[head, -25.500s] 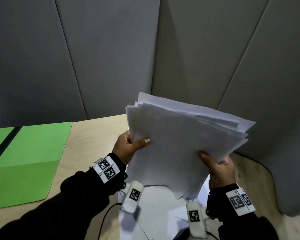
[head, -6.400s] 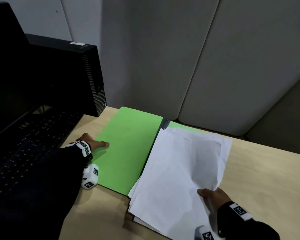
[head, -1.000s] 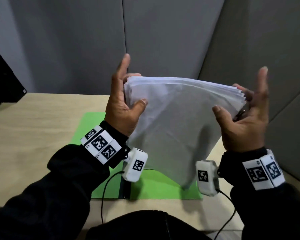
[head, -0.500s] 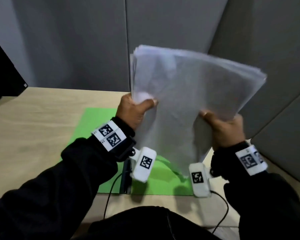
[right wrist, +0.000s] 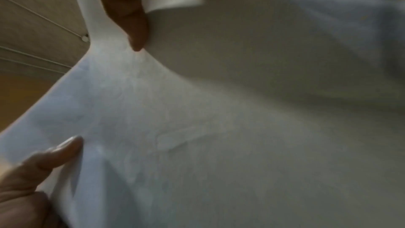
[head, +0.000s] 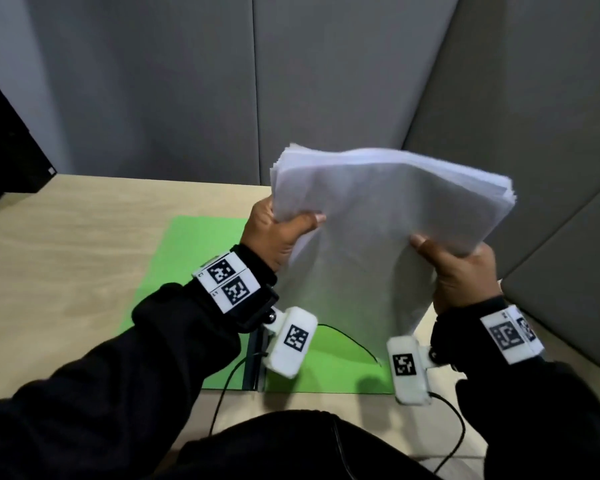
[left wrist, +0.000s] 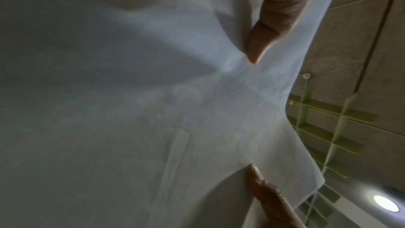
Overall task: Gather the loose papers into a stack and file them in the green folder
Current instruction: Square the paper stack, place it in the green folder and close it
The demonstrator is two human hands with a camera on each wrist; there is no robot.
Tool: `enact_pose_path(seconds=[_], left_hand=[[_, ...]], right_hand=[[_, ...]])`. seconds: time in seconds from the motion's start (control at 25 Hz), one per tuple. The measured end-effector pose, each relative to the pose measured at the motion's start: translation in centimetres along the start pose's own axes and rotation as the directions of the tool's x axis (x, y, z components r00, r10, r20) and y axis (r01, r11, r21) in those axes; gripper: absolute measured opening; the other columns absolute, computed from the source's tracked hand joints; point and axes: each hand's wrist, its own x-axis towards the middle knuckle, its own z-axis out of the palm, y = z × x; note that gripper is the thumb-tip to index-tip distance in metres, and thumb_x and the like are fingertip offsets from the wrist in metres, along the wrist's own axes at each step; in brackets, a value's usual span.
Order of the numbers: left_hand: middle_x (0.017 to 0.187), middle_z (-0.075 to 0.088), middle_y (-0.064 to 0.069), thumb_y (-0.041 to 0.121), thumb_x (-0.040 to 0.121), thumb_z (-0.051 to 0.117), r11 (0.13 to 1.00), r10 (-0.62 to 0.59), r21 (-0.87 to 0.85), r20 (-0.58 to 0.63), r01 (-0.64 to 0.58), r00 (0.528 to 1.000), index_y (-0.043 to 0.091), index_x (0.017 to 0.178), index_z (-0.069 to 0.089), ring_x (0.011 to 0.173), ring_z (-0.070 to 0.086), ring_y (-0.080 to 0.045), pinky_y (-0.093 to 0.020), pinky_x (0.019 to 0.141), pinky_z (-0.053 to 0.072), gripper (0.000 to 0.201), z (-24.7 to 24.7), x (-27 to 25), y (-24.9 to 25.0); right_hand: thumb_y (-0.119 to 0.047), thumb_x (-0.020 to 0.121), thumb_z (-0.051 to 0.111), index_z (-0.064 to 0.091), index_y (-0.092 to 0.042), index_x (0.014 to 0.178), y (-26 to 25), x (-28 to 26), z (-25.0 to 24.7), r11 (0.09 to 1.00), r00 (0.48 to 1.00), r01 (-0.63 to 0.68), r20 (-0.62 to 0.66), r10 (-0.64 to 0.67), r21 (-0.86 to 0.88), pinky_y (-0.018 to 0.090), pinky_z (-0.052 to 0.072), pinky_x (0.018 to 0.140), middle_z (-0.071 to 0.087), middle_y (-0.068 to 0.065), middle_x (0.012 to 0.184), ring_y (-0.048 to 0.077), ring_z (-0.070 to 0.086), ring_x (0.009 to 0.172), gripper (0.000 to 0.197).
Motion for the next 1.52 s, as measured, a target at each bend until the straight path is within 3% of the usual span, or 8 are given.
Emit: enact_pose_path(seconds=[0.28,0.52,0.84,0.96,1.08,1.16,1.28,1.52], left_hand=[[0.091,0.067,0.002,0.024,0.052,0.072,0.994,0.086,-0.084,0.152,-0.074,0.985,0.014,0.112,0.057,0.085,0.062,-0.013,-0.025,0.081,0.052,0.063,-1.8,0.7,1.7],[0.055,0.069,0.013,0.021,0.045,0.079,0.990,-0.117,0.091,0.064,0.111,0.991,0.022,0.054,0.074,0.056,0.063,0.000,-0.015,0.064,0.051,0.010,-0.7,-1.0,-1.8],[0.070,0.075,0.010,0.021,0.045,0.076,0.995,-0.076,-0.047,0.184,0.086,0.980,0.026,0.072,0.078,0.068,0.069,-0.004,-0.022,0.075,0.057,0.027,-2.1,-0.4,-1.1],[0.068,0.074,0.014,0.012,0.047,0.079,0.984,-0.173,0.073,0.149,0.163,0.974,0.021,0.070,0.077,0.066,0.067,0.002,-0.016,0.070,0.055,0.024,-1.9,-1.4,-3.1],[0.085,0.072,0.013,0.025,0.052,0.079,0.984,0.078,0.156,0.061,-0.087,0.995,0.022,0.099,0.063,0.076,0.064,0.005,-0.015,0.074,0.052,0.050,-2.4,0.1,0.3],[0.109,0.062,0.007,0.032,0.060,0.077,0.848,0.352,0.398,0.070,-0.350,0.933,0.026,0.127,0.043,0.095,0.060,-0.002,-0.022,0.083,0.049,0.076,-3.2,1.5,4.4],[0.114,0.060,0.011,0.049,0.064,0.070,0.321,0.404,0.779,0.402,-0.538,0.822,0.034,0.132,0.046,0.107,0.055,-0.008,-0.032,0.087,0.048,0.073,-3.2,1.9,8.8],[0.078,0.069,0.001,0.029,0.073,0.070,0.761,0.150,0.514,0.455,-0.396,0.878,0.016,0.082,0.072,0.069,0.056,0.002,-0.019,0.064,0.049,0.016,-4.2,0.0,5.8]], right_hand=[[-0.022,0.050,0.085,0.076,-0.023,0.074,-1.9,0.6,-1.8,0.984,0.984,0.090,0.140,-0.112,0.153,0.022,0.054,0.070,0.074,-0.011,0.070,0.005,0.067,0.069,0.025],[-0.023,0.040,0.084,0.077,-0.027,0.067,2.1,-1.1,-0.8,0.999,0.996,-0.048,0.074,0.046,0.021,0.022,0.054,0.067,0.073,-0.013,0.066,0.003,0.066,0.063,0.028],[-0.034,0.039,0.085,0.077,-0.021,0.068,2.8,-0.7,-2.4,0.995,0.983,-0.096,0.161,0.090,0.028,0.021,0.055,0.065,0.073,-0.010,0.066,0.005,0.066,0.063,0.032],[-0.011,0.061,0.080,0.076,-0.025,0.065,6.5,-2.1,-2.9,0.973,0.963,-0.185,0.173,0.208,-0.141,0.015,0.054,0.060,0.072,-0.013,0.061,0.000,0.063,0.056,0.015],[0.007,0.068,0.070,0.075,-0.028,0.060,5.6,-2.0,-2.9,0.955,0.970,-0.136,0.161,0.183,-0.264,0.012,0.050,0.056,0.069,-0.016,0.055,-0.003,0.059,0.051,0.036],[0.009,0.072,0.068,0.074,-0.026,0.056,3.2,-1.5,-2.8,0.940,0.967,-0.008,0.238,0.095,-0.342,0.009,0.046,0.053,0.065,-0.021,0.051,-0.008,0.056,0.049,0.039],[-0.004,0.073,0.072,0.069,-0.010,0.065,0.0,-1.1,-2.4,0.824,0.920,0.248,0.389,-0.036,-0.509,0.014,0.039,0.050,0.057,-0.017,0.054,-0.005,0.050,0.054,0.011],[-0.026,0.068,0.065,0.062,-0.019,0.064,-1.5,-0.9,-4.1,0.658,0.870,0.363,0.492,0.013,-0.660,0.028,0.041,0.053,0.054,-0.004,0.050,-0.001,0.045,0.054,0.008]])
